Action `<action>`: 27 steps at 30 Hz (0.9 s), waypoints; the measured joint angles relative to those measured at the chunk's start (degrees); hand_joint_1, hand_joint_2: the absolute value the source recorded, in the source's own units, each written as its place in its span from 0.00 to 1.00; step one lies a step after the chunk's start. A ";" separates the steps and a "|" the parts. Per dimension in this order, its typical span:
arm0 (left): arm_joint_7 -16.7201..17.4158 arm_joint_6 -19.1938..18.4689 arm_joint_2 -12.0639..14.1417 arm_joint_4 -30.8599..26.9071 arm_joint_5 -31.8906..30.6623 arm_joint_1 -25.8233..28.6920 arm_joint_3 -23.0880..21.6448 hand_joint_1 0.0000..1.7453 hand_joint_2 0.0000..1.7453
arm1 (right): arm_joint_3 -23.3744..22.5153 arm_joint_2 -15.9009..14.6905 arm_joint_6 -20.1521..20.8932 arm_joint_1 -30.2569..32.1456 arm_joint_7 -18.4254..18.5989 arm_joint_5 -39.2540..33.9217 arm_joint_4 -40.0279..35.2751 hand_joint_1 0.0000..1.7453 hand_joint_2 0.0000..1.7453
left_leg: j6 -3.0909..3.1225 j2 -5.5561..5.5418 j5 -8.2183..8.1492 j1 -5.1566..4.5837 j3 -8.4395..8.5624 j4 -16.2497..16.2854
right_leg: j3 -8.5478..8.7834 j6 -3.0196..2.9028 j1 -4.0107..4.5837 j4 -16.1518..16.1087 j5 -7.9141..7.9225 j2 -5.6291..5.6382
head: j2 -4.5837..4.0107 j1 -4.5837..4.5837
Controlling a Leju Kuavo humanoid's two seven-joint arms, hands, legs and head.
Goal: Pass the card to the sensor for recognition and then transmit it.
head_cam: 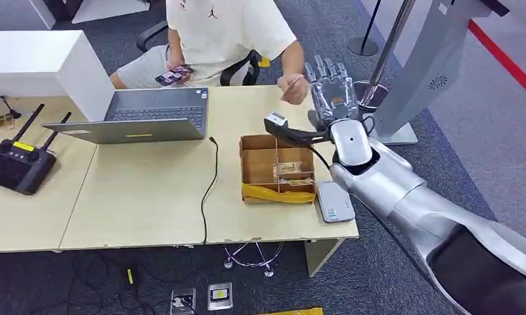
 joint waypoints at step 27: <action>-2.19 0.00 0.15 0.57 0.96 0.10 0.22 0.00 0.00 | -10.18 -11.63 4.61 27.96 -10.88 -11.35 -38.51 0.00 1.00 | -0.01 0.05 -0.02 0.00 0.04 -0.01 | 0.01 0.00 0.02 -0.02 0.00 0.02 | 0.00 -0.02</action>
